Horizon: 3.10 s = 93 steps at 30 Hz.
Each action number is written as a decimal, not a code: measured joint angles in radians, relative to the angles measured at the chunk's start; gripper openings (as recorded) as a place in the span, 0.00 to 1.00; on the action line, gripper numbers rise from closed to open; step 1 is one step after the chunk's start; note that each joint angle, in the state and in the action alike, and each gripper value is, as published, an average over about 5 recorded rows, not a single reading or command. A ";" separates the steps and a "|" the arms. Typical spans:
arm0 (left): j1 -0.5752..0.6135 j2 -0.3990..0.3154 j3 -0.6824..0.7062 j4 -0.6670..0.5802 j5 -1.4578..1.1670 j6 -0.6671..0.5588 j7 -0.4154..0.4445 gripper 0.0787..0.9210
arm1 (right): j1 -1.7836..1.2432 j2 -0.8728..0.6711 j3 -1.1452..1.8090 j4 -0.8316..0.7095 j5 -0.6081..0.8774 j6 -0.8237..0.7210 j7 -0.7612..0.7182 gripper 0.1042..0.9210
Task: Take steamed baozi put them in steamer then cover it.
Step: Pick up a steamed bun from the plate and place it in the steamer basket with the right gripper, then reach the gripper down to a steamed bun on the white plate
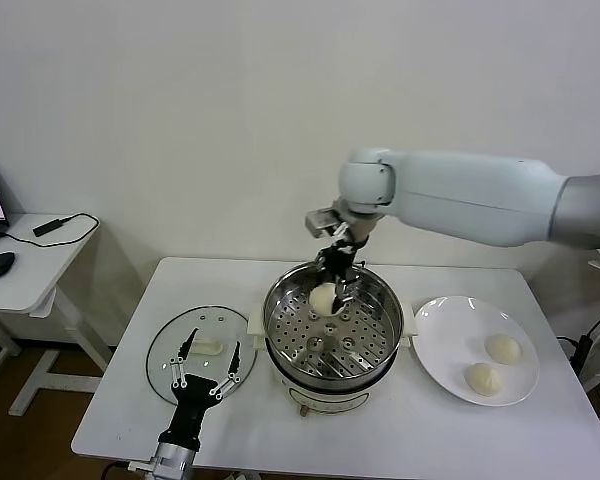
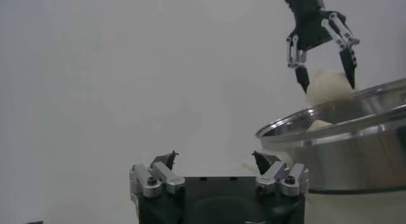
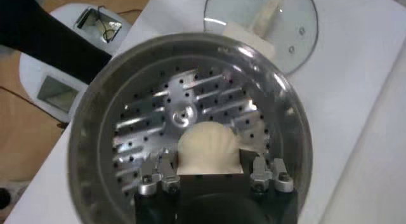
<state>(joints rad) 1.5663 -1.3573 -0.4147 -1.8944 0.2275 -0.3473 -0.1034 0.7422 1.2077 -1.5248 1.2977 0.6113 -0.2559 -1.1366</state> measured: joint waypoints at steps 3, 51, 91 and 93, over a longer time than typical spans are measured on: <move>-0.002 0.001 0.000 0.006 -0.001 -0.002 -0.001 0.88 | -0.014 0.029 -0.009 -0.008 0.008 -0.012 0.021 0.68; 0.015 -0.002 -0.004 -0.009 0.004 -0.003 -0.010 0.88 | 0.045 -0.364 0.069 0.093 -0.191 0.109 -0.090 0.88; 0.029 -0.009 -0.013 0.012 0.011 -0.014 -0.011 0.88 | -0.528 -0.658 0.344 -0.096 -0.526 0.232 -0.045 0.88; 0.029 -0.009 -0.013 0.013 0.011 -0.015 -0.011 0.88 | -0.543 -0.656 0.354 -0.103 -0.531 0.232 -0.042 0.88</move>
<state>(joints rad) 1.5953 -1.3665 -0.4273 -1.8812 0.2383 -0.3619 -0.1143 0.1992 0.5515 -1.1712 1.1947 0.0807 -0.0236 -1.1782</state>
